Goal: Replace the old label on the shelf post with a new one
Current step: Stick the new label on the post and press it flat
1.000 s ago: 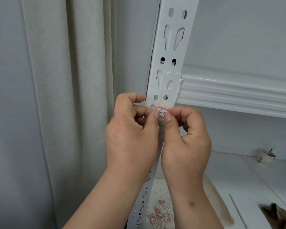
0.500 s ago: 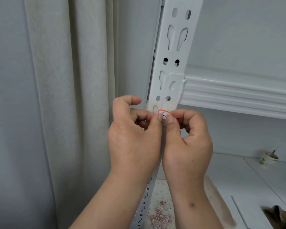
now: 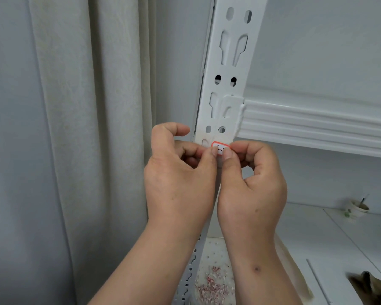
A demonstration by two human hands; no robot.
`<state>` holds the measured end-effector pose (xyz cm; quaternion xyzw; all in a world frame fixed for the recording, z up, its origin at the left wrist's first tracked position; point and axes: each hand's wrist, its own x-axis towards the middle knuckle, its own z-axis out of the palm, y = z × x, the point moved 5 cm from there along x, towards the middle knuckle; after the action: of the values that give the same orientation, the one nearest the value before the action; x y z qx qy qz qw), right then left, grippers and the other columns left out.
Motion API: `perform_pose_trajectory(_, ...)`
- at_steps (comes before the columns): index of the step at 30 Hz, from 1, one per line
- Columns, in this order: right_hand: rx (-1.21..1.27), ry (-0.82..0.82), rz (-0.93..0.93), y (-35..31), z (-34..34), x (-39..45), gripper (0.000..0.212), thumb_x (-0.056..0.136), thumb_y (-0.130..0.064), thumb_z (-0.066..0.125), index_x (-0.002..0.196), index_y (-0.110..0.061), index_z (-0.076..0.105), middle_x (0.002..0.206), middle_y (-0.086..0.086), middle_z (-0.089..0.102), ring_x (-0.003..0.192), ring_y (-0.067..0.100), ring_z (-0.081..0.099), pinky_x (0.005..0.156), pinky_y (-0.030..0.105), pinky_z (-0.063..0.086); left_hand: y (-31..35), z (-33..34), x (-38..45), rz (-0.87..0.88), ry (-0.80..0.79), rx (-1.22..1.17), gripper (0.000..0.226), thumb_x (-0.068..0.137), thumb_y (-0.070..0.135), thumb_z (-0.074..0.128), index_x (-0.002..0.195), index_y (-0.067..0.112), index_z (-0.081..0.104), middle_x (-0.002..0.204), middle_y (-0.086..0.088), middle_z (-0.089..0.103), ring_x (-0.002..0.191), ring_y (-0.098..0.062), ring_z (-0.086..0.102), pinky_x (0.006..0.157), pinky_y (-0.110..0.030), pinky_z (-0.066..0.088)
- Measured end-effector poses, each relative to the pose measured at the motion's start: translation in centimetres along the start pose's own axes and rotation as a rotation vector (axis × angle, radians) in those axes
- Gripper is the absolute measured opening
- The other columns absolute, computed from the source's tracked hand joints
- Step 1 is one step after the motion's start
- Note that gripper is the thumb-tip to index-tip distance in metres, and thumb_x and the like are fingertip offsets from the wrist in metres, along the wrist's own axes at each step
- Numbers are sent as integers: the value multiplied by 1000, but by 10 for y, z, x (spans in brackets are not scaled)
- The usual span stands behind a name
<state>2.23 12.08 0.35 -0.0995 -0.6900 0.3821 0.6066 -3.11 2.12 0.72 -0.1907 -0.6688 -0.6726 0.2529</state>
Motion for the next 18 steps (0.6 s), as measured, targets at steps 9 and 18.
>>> perform_pose_trajectory(9, -14, 15, -29, -1, 3, 1, 8, 83, -23, 63, 86, -28, 57, 80, -17, 62, 78, 3, 60, 83, 48, 49, -1, -1, 1, 5, 14, 16, 44, 78, 20, 79, 89, 37, 40, 70, 17, 69, 65, 5, 61, 58, -2, 39)
perform_pose_trajectory(18, -36, -4, -16, -5, 0, 4, 29, 83, -25, 64, 89, -44, 43, 74, -18, 60, 82, 0, 58, 87, 45, 47, -1, 0, 2, 5, 20, 22, 44, 78, 21, 79, 89, 37, 40, 61, 13, 68, 65, 5, 61, 59, -2, 40)
